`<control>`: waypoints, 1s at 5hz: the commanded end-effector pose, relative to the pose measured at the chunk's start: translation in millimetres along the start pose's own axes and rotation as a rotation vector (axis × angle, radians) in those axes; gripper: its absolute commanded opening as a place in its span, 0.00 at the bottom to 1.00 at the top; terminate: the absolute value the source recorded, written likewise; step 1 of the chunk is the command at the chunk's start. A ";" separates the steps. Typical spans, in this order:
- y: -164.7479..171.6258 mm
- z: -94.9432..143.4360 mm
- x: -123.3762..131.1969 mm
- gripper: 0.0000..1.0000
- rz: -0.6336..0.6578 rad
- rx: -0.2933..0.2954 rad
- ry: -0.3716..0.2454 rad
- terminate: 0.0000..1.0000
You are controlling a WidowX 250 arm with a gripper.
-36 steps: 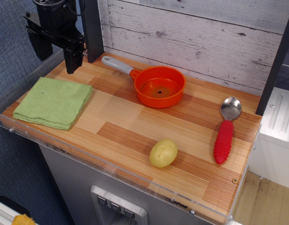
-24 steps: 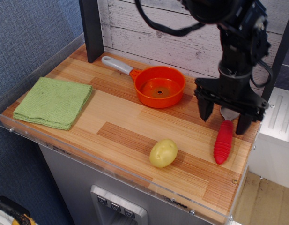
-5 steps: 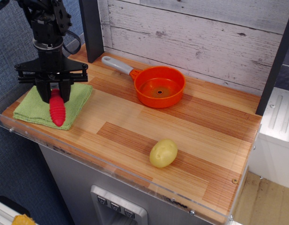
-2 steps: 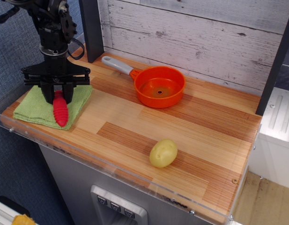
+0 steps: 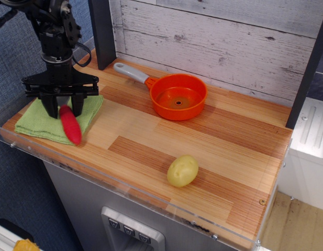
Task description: Place the red spoon on the green cloth.
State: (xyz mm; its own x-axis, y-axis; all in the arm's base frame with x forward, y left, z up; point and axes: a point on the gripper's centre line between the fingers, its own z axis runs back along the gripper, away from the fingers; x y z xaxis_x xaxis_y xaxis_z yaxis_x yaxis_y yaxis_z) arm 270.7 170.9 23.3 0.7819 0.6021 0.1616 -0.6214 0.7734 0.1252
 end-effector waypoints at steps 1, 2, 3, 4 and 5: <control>8.7 31.6 3.2 1.00 0.008 -0.019 -0.066 0.00; 5.4 48.3 3.0 1.00 -0.015 -0.009 -0.086 0.00; -3.1 65.6 1.5 1.00 -0.151 -0.003 -0.106 0.00; -13.9 82.0 0.4 1.00 -0.379 -0.030 -0.126 0.00; -21.2 94.6 -13.1 1.00 -0.481 -0.030 -0.106 0.00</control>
State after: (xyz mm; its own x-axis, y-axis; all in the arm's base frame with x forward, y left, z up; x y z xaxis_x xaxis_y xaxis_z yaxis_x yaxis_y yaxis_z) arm 277.1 125.4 93.3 0.9772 0.1546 0.1452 -0.1780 0.9701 0.1649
